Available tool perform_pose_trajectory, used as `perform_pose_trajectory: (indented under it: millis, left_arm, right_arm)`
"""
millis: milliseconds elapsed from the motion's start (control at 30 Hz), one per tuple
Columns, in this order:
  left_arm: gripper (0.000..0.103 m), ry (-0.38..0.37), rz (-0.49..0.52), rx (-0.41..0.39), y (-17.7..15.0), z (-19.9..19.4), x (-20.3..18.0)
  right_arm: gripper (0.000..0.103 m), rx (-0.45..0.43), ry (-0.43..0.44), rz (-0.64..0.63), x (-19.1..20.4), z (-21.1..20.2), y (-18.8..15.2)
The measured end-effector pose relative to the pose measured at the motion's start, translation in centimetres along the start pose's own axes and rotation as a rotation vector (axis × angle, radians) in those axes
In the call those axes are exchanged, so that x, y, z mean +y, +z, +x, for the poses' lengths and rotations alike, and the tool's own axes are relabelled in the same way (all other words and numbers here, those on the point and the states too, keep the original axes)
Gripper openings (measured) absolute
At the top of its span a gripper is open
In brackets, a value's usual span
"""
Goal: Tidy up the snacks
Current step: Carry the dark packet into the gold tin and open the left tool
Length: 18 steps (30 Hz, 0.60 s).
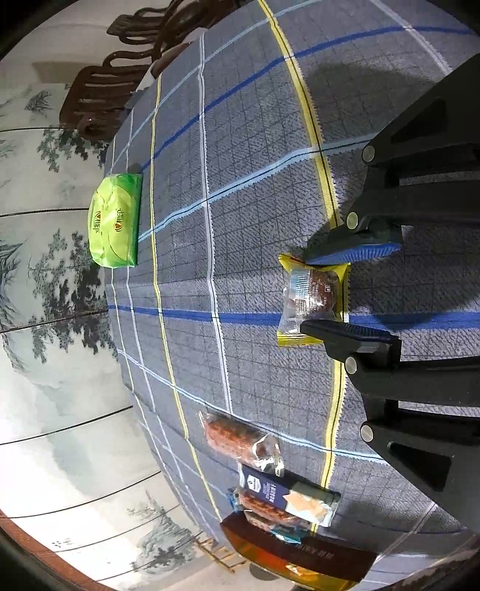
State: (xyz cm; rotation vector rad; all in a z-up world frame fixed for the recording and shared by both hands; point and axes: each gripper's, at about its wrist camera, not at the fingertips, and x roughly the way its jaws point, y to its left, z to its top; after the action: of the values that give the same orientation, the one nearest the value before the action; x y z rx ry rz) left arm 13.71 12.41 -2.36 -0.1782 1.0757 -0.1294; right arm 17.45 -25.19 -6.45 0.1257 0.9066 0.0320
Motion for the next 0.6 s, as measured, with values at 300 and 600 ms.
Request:
perform_pose_trajectory:
  millis: [300,600]
  left_arm:
    - [0.023,0.055,-0.014,-0.058,0.7,0.1,4.3]
    - [0.023,0.142,0.081,-0.058,0.2,3.0,3.3]
  right_arm:
    - [0.028,0.041,-0.027,0.007,1.1,-1.4,-0.7]
    - [0.027,0.049,-0.036,0.013,2.1,-2.9,-1.7]
